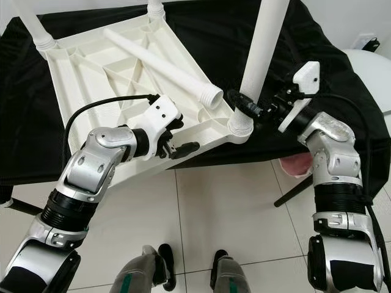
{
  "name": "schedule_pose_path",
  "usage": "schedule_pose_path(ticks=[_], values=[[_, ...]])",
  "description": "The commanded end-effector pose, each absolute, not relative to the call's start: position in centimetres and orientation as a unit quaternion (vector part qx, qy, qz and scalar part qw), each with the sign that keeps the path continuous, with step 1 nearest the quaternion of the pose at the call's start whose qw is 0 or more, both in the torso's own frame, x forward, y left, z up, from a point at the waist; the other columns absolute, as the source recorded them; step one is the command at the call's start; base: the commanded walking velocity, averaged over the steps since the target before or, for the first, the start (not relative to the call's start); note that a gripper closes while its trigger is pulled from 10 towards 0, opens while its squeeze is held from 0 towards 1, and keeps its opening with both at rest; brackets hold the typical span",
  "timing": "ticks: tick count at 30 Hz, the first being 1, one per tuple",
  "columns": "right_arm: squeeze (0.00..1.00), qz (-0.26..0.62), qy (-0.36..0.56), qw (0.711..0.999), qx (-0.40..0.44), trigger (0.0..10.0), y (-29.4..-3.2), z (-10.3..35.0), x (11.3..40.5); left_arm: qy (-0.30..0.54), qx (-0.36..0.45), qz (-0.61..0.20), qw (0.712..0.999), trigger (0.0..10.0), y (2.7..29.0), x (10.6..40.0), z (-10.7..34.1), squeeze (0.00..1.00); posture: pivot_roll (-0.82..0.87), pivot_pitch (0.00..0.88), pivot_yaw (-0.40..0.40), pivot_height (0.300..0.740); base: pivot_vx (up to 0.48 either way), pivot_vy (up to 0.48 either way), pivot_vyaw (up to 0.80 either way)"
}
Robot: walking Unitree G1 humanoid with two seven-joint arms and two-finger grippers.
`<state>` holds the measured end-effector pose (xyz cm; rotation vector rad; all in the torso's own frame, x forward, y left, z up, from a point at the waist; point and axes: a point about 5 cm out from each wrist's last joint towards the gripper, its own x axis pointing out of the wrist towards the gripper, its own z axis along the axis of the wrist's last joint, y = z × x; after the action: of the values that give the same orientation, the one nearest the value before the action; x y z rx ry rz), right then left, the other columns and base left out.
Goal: Building children table
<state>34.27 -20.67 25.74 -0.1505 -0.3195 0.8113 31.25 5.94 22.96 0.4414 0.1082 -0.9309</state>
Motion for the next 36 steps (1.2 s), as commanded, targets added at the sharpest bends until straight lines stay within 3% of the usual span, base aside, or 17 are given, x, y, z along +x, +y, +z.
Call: schedule_pose_path(ticks=[1,8,9,11,12,13,14,25,26,36], values=[[0.0,0.409,-0.148,0.897,-0.083,10.0,-19.9,25.4,34.4,0.051,0.21,-0.425,0.879,10.0,5.9,31.1,22.8,0.0,-0.12,0.2,0.035,0.74,0.0,0.0,0.0],[0.0,0.421,-0.138,0.892,-0.088,10.0,-19.1,24.4,34.8,0.051,0.209,-0.427,0.878,10.0,5.8,30.9,22.8,0.0,-0.11,0.198,0.034,0.74,0.0,0.0,0.0],[0.0,0.421,-0.139,0.892,-0.089,3.2,-19.1,24.4,35.0,0.052,0.209,-0.428,0.878,10.0,5.8,30.9,22.8,0.0,-0.11,0.197,0.034,0.74,0.0,0.0,0.0],[0.0,0.421,-0.139,0.892,-0.089,3.2,-19.1,24.4,35.0,0.052,0.209,-0.428,0.878,10.0,5.8,30.9,22.8,0.0,-0.11,0.197,0.034,0.74,0.0,0.0,0.0],[0.0,0.421,-0.14,0.892,-0.089,2.3,-19.0,24.4,35.0,0.052,0.209,-0.428,0.878,10.0,5.8,30.9,22.8,0.0,-0.11,0.197,0.034,0.74,0.0,0.0,0.0],[0.0,0.421,-0.14,0.892,-0.089,2.3,-19.0,24.4,35.0,0.052,0.209,-0.428,0.878,10.0,5.8,30.9,22.8,0.0,-0.11,0.197,0.034,0.74,0.0,0.0,0.0],[0.0,0.416,-0.143,0.894,-0.09,0.0,-19.2,24.5,35.1,0.052,0.209,-0.428,0.878,10.0,5.8,30.9,22.8,0.0,-0.11,0.196,0.033,0.74,0.0,0.0,0.0],[0.0,0.368,-0.156,0.914,-0.065,0.0,-20.4,24.5,34.5,0.054,0.206,-0.428,0.878,10.0,5.7,30.9,22.7,0.0,-0.13,0.197,0.035,0.74,0.0,0.0,0.0],[0.0,0.357,-0.16,0.919,-0.054,10.0,-20.3,24.4,34.2,0.054,0.206,-0.428,0.878,10.0,5.7,30.9,22.7,0.0,-0.14,0.199,0.037,0.74,0.0,0.0,0.0],[0.0,0.286,-0.195,0.938,-0.002,10.0,-19.1,24.4,32.9,0.056,0.204,-0.43,0.878,10.0,5.6,30.9,22.7,0.0,-0.14,0.209,0.044,0.74,0.0,0.0,0.0]])
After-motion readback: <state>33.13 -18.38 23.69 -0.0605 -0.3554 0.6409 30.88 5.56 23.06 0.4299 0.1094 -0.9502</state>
